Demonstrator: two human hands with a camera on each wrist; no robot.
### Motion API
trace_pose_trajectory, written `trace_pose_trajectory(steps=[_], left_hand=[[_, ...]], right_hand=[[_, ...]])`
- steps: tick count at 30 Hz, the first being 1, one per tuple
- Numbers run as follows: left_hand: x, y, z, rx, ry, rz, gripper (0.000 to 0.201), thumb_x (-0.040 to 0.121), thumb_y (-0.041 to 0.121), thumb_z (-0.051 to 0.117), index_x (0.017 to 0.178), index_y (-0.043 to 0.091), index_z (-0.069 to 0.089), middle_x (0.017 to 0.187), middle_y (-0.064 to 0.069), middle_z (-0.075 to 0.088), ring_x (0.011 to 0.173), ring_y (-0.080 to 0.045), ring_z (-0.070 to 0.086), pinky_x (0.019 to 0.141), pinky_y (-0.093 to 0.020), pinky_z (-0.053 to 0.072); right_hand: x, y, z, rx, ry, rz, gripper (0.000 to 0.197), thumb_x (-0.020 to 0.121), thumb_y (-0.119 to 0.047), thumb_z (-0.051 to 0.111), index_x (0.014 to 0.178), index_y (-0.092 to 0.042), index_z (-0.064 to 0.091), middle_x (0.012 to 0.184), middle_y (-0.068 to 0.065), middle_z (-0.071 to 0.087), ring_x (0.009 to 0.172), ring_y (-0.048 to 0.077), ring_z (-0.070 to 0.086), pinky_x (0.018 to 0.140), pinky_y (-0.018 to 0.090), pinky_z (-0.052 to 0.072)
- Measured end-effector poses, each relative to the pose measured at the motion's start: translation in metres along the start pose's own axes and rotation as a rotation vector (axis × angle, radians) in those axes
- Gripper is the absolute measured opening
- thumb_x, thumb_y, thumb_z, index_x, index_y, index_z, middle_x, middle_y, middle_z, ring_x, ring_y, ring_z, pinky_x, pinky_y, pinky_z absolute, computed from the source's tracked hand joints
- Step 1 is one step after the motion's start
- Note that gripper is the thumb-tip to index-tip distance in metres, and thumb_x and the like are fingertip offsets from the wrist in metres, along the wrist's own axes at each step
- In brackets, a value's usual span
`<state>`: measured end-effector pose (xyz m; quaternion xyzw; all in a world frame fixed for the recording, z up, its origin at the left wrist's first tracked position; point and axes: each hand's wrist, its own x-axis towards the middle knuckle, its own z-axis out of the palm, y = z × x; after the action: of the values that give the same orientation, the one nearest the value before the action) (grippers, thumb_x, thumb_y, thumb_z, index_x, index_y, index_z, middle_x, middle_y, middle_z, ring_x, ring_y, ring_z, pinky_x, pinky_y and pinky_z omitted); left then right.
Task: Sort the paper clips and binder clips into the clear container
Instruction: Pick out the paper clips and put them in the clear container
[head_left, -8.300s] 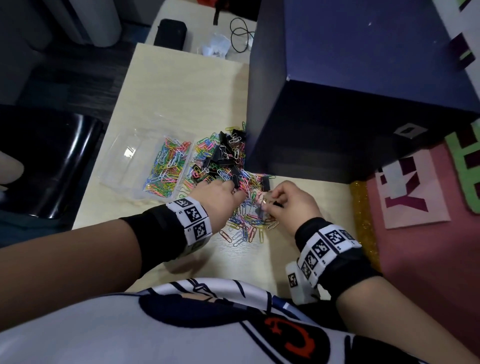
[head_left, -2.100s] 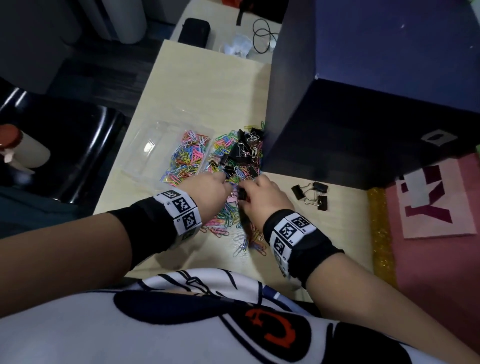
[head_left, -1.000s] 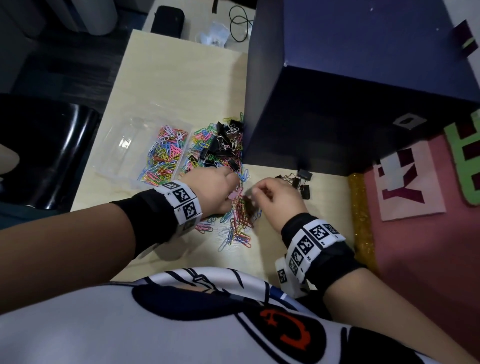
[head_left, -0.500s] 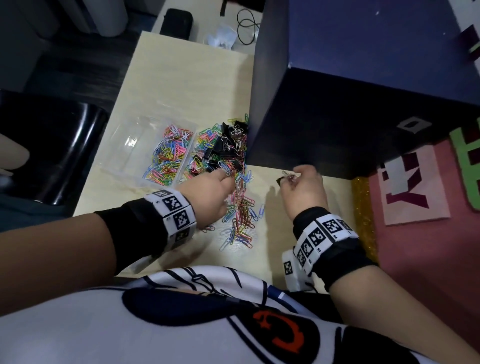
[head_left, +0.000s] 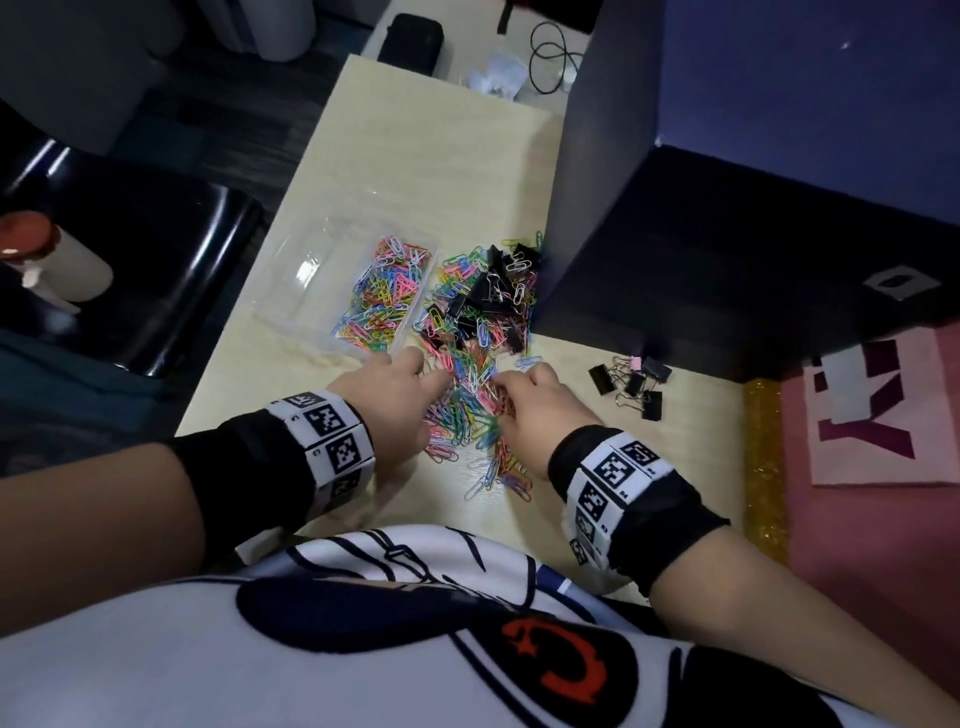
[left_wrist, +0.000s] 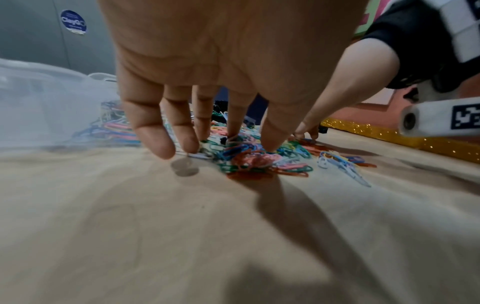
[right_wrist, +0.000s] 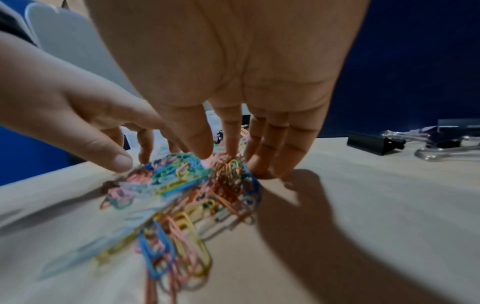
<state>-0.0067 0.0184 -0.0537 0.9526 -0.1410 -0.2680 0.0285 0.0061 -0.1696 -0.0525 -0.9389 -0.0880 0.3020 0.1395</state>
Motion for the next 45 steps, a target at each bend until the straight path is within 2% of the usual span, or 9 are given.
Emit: trace_pose_trajectory(steps=[5, 9, 13, 18, 21, 28, 37, 41, 45], left_hand=[[0.005, -0.004, -0.001, -0.042, 0.036, -0.012, 0.054, 0.089, 0.027, 0.046, 0.14, 0.018, 0.03, 0.129, -0.013, 0.039, 0.113, -0.033, 0.046, 0.094, -0.047, 0.046], [0.006, -0.001, 0.001, -0.003, 0.013, 0.021, 0.053, 0.087, 0.033, 0.049, 0.137, 0.022, 0.035, 0.128, -0.012, 0.038, 0.113, -0.033, 0.042, 0.093, -0.048, 0.046], [0.006, 0.001, 0.002, -0.025, 0.035, 0.065, 0.051, 0.086, 0.03, 0.052, 0.134, 0.018, 0.038, 0.126, -0.011, 0.039, 0.112, -0.032, 0.044, 0.094, -0.046, 0.045], [0.017, -0.005, -0.002, -0.004, 0.048, 0.041, 0.033, 0.091, 0.012, 0.044, 0.124, 0.01, 0.046, 0.114, -0.014, 0.046, 0.099, -0.033, 0.054, 0.086, -0.046, 0.049], [0.02, -0.004, -0.006, 0.079, 0.017, 0.068, 0.026, 0.092, 0.015, 0.047, 0.118, 0.01, 0.049, 0.109, -0.014, 0.048, 0.093, -0.033, 0.057, 0.079, -0.046, 0.052], [0.026, 0.0, -0.006, 0.175, 0.046, 0.209, 0.032, 0.094, 0.017, 0.047, 0.125, 0.02, 0.047, 0.11, -0.008, 0.049, 0.098, -0.03, 0.054, 0.077, -0.043, 0.053], [0.032, 0.009, -0.014, 0.2, -0.023, 0.143, 0.032, 0.09, 0.018, 0.05, 0.121, 0.013, 0.044, 0.108, -0.013, 0.05, 0.092, -0.033, 0.058, 0.067, -0.039, 0.052], [0.031, 0.01, -0.018, 0.185, -0.028, 0.115, 0.032, 0.09, 0.007, 0.049, 0.12, 0.017, 0.044, 0.104, -0.012, 0.043, 0.076, -0.028, 0.052, 0.061, -0.037, 0.049], [0.032, 0.013, -0.021, 0.246, -0.016, 0.14, 0.029, 0.088, 0.005, 0.049, 0.116, 0.012, 0.043, 0.101, -0.013, 0.047, 0.079, -0.031, 0.058, 0.063, -0.04, 0.051]], right_hand=[[0.005, 0.001, -0.008, 0.042, 0.122, 0.038, 0.04, 0.096, -0.022, 0.041, 0.137, -0.022, 0.041, 0.133, 0.007, 0.037, 0.121, 0.027, 0.043, 0.101, 0.035, 0.04], [0.004, 0.001, -0.001, -0.019, 0.065, 0.02, 0.047, 0.094, -0.013, 0.038, 0.14, -0.025, 0.038, 0.136, 0.004, 0.034, 0.127, 0.025, 0.035, 0.105, 0.038, 0.037], [0.006, 0.003, -0.004, 0.006, 0.097, 0.042, 0.038, 0.093, -0.014, 0.041, 0.13, -0.024, 0.047, 0.131, 0.004, 0.038, 0.122, 0.025, 0.042, 0.101, 0.036, 0.04], [0.015, 0.003, -0.012, -0.031, 0.16, 0.012, 0.056, 0.09, -0.01, 0.044, 0.142, -0.031, 0.034, 0.128, 0.003, 0.038, 0.118, 0.026, 0.042, 0.096, 0.037, 0.044], [0.018, 0.004, -0.013, -0.085, 0.13, 0.041, 0.061, 0.089, -0.007, 0.044, 0.143, -0.033, 0.032, 0.124, 0.004, 0.038, 0.117, 0.027, 0.042, 0.093, 0.038, 0.045], [0.012, 0.01, -0.013, -0.066, 0.204, 0.128, 0.043, 0.091, -0.014, 0.044, 0.134, -0.021, 0.041, 0.128, 0.008, 0.038, 0.118, 0.029, 0.043, 0.095, 0.04, 0.044], [0.003, 0.019, -0.015, 0.031, 0.182, 0.162, 0.043, 0.09, -0.021, 0.052, 0.132, -0.022, 0.045, 0.13, 0.005, 0.038, 0.12, 0.026, 0.043, 0.098, 0.039, 0.043], [0.003, 0.021, -0.015, 0.057, 0.198, 0.165, 0.039, 0.09, -0.018, 0.049, 0.129, -0.023, 0.047, 0.129, 0.004, 0.04, 0.12, 0.025, 0.044, 0.096, 0.037, 0.043], [0.003, 0.019, -0.014, 0.066, 0.197, 0.168, 0.036, 0.09, -0.02, 0.049, 0.126, -0.023, 0.048, 0.128, 0.004, 0.041, 0.119, 0.025, 0.044, 0.096, 0.038, 0.043]])
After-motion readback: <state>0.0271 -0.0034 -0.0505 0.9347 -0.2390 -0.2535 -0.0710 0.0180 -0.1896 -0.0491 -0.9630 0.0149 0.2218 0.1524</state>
